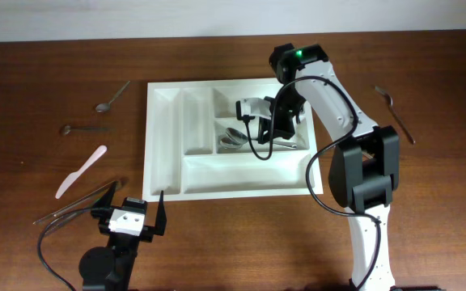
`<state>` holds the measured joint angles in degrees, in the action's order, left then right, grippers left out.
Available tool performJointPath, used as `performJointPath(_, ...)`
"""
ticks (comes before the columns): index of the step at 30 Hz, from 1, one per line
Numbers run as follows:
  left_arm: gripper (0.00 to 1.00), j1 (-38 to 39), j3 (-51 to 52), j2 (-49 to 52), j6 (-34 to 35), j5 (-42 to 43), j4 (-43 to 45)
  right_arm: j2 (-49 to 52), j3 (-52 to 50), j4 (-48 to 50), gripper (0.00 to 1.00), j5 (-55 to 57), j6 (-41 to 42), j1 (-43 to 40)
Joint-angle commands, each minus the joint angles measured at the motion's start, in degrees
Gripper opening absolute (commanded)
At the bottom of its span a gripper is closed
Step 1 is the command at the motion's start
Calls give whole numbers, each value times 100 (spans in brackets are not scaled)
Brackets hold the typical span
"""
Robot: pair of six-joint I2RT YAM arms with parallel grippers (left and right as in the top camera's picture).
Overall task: Pack container
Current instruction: 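Lift the spoon and carry it over the middle compartment, then lower the spoon onto the first spoon and open the right gripper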
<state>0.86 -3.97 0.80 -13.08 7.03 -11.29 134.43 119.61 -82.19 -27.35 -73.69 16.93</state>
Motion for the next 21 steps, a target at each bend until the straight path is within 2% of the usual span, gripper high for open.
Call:
performJointPath(1,99,4,50,-46,-7,20,17,-282,-107,173,4,-197,-155,26)
performJointPath(11,99,4,50,-46,-7,22,17,-280,-107,881,4,72,-144,13)
performJointPath(21,99,4,50,-46,-9,20,17,-125,-131,896,4,96,-85,-197)
